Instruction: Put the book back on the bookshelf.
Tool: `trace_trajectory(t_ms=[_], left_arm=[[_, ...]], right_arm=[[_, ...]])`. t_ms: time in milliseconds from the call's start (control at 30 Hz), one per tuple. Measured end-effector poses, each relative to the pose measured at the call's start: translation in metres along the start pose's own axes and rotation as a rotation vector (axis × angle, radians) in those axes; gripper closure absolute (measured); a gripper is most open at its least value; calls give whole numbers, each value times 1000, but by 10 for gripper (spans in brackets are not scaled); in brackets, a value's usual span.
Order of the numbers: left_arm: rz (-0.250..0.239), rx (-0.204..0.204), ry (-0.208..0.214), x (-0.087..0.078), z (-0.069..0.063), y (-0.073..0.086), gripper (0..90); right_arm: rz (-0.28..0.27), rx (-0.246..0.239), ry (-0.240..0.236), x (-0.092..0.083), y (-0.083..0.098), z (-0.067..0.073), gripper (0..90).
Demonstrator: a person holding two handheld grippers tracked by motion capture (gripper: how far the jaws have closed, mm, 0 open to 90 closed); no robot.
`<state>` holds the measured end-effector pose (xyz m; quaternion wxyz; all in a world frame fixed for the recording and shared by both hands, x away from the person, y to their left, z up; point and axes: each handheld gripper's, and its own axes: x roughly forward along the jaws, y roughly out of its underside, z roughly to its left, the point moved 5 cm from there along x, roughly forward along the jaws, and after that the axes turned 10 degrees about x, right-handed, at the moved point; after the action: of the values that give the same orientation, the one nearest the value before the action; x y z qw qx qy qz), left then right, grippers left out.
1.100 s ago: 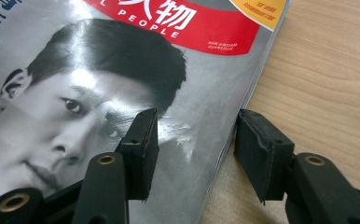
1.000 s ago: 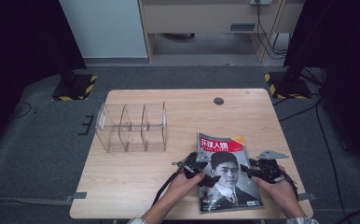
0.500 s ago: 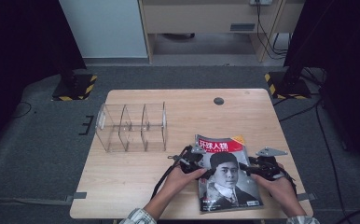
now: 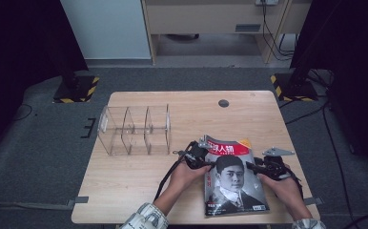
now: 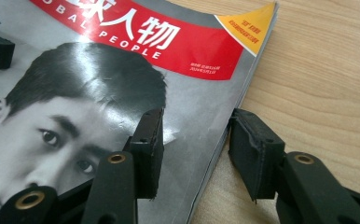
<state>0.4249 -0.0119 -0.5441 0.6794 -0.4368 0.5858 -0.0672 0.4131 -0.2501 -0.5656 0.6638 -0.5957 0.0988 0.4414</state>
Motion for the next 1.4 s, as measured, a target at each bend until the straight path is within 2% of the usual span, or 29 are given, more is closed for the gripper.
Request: trace_trajectory(t_ms=[167,200,233,267,400,467,533,633,733,800,833,867,900,933,967,1033,1400], left_arm=[[-14,19,14,-3,0,-3,622],[-15,22,17,-3,0,-4,571],[-18,15,25,-2,0,-5,571],[-20,12,33,-2,0,-7,525],[-28,7,40,2,1,-14,387],[-38,1,47,3,4,-18,378],[-54,-27,77,5,6,-21,356],[-43,-22,87,7,9,-25,252],[-37,-30,94,9,11,-29,200],[-27,-22,78,10,13,-31,212],[-18,-11,65,10,15,-32,308],[-18,-15,56,10,18,-32,308],[-21,-26,53,9,20,-33,404],[-30,-36,47,9,22,-35,456],[-37,-46,44,9,24,-35,456],[-38,-61,49,9,27,-36,524],[-76,-108,79,9,30,-40,617]], right_arm=[[-10,-19,12,1,-2,0,639],[-21,-35,15,2,-3,0,650],[-21,-35,15,2,-3,0,650],[-20,-42,16,1,-2,0,653],[-22,-37,13,2,-2,1,654],[-17,-36,12,2,-2,1,654],[-20,-38,15,3,-2,2,653],[-21,-45,10,3,-2,1,653],[-25,-56,7,3,-2,1,652],[-24,-50,6,3,-2,1,651],[-24,-52,4,3,-2,1,649],[-24,-52,4,3,-2,1,649],[-23,-47,3,3,-2,1,648],[-22,-46,2,3,-2,1,648],[-22,-46,2,3,-2,1,648],[-24,-53,5,3,-2,1,648],[-24,-66,9,3,-1,3,650]])
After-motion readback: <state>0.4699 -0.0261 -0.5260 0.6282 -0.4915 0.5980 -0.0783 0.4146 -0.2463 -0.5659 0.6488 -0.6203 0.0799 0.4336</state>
